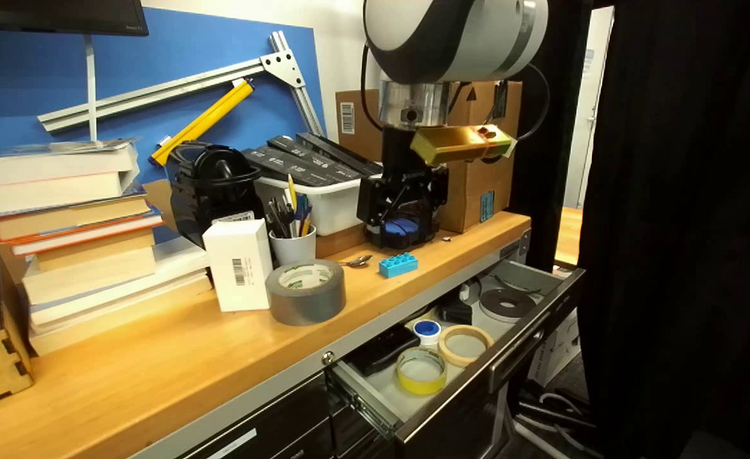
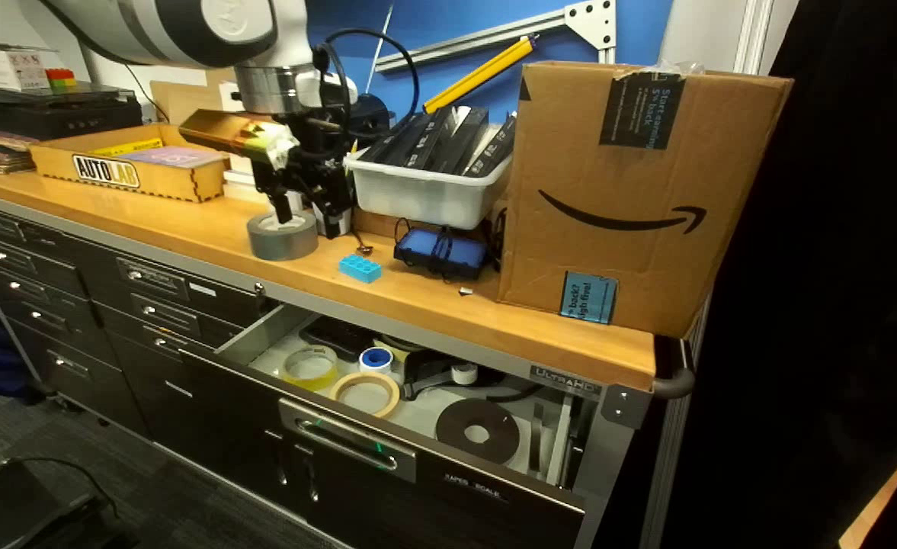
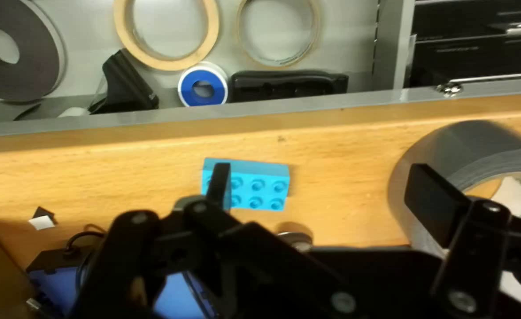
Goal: Put the blue object in the drawer and then close it
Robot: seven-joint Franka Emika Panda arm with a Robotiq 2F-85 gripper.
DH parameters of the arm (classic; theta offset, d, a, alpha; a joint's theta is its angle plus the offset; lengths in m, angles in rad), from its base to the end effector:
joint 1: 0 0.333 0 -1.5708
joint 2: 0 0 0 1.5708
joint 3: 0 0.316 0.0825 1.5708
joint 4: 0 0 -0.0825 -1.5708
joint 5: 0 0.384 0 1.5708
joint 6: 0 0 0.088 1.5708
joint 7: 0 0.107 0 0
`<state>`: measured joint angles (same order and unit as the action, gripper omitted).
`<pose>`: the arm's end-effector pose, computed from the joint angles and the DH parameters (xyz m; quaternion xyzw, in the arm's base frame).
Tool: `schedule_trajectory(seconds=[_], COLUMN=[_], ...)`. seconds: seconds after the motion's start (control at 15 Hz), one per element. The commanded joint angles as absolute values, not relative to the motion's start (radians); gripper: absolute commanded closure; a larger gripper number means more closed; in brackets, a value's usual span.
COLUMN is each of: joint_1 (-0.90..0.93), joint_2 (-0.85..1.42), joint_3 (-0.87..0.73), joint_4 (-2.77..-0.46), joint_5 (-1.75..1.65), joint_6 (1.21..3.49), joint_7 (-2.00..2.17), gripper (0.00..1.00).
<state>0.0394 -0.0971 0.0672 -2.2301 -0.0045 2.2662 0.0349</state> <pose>0.5188 0.0558 0.4261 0.9971 0.0371 0.0666 0.0004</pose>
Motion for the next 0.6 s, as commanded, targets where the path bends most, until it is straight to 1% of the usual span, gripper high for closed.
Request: schedule_trajectory(seconds=[0.0, 0.53], joint_1=[0.022, 0.025], joint_2=[0.037, 0.215], joint_3=[0.043, 0.021], joint_4=[-2.117, -1.99], joint_5=[-0.038, -0.022], joint_6=[2.291, 2.251], joint_7=[0.059, 0.061], gripper=[0.0, 0.0])
